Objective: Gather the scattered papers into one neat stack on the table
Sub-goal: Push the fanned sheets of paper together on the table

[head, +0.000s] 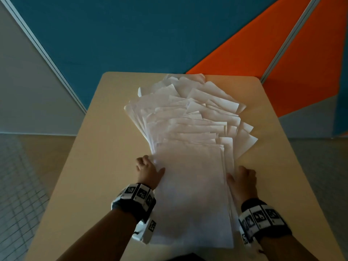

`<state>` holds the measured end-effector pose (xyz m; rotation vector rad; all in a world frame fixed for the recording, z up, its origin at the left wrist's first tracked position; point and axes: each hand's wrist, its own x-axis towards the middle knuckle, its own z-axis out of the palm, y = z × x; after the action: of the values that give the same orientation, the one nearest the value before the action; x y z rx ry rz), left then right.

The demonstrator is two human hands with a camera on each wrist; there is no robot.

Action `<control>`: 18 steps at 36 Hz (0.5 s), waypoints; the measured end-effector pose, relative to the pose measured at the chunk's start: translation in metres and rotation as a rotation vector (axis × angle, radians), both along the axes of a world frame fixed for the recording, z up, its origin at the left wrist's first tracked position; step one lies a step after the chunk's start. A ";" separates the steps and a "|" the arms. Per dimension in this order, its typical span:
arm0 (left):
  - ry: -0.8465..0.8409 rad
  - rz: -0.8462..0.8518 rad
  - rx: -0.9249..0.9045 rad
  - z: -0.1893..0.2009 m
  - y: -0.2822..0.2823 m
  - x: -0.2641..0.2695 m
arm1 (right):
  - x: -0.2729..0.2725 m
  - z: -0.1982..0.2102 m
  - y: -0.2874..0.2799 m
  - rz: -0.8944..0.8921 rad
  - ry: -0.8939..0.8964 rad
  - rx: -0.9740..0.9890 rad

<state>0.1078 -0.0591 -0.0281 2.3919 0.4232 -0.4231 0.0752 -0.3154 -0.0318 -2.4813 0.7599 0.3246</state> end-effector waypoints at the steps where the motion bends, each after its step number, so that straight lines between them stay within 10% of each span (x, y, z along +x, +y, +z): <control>1: -0.002 -0.015 0.008 -0.002 -0.002 0.005 | 0.006 -0.001 0.002 0.006 -0.009 -0.001; 18: -0.038 0.202 -0.038 -0.006 -0.015 0.027 | 0.037 0.000 -0.028 -0.021 -0.080 0.095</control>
<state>0.1348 -0.0743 -0.0340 2.2887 0.6265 -0.2917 0.1121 -0.3435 -0.0315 -2.3808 0.7206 0.2467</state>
